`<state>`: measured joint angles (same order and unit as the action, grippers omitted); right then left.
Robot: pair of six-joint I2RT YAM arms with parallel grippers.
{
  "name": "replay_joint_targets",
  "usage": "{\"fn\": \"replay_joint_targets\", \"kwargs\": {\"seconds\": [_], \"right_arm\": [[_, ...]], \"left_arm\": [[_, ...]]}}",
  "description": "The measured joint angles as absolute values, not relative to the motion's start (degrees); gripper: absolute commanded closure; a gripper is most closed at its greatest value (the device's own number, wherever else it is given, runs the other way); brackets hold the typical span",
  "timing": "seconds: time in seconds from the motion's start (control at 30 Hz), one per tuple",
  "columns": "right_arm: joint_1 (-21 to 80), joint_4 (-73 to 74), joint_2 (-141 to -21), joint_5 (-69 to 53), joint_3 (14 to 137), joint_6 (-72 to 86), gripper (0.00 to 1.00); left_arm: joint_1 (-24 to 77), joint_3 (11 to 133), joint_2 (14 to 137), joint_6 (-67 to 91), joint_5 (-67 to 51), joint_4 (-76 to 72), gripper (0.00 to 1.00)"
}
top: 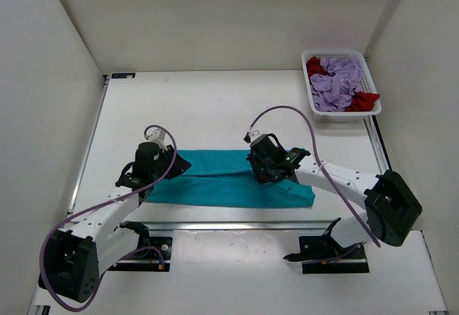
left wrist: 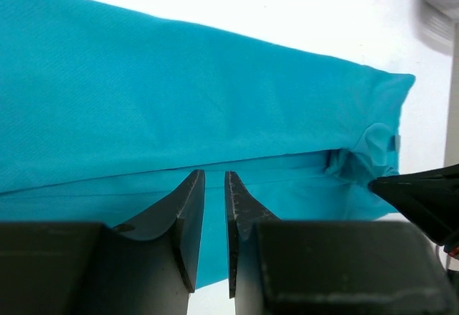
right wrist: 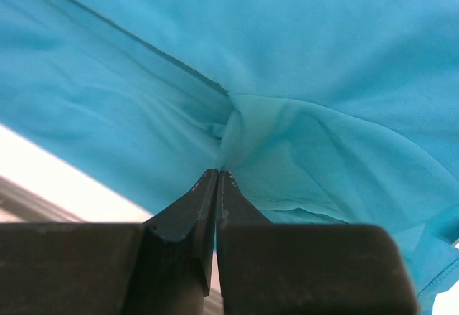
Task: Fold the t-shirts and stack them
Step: Fold the other side of the tshirt into a rectangle
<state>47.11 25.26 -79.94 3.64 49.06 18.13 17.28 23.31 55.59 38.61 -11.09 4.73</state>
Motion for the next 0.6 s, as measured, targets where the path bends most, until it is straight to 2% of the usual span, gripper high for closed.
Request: {"fn": "replay_joint_targets", "kwargs": {"seconds": [0.27,0.37,0.43,0.6], "right_arm": [[48.8,30.0,-81.2,-4.5,51.6,19.7,0.98],[49.6,29.6,-81.6,-8.2,51.0,21.0,0.88],[50.3,28.7,-81.6,-10.3,50.3,21.9,0.74],[52.0,28.1,-81.3,-13.4,49.9,22.8,0.69]], "left_arm": [[15.2,25.1,55.4,38.6,-13.9,4.8,0.71],[13.5,25.1,55.0,38.6,-14.9,5.1,0.71],[12.4,25.1,54.8,38.5,-15.6,5.4,0.71],[11.9,25.1,55.0,38.3,-15.9,5.8,0.71]]}}
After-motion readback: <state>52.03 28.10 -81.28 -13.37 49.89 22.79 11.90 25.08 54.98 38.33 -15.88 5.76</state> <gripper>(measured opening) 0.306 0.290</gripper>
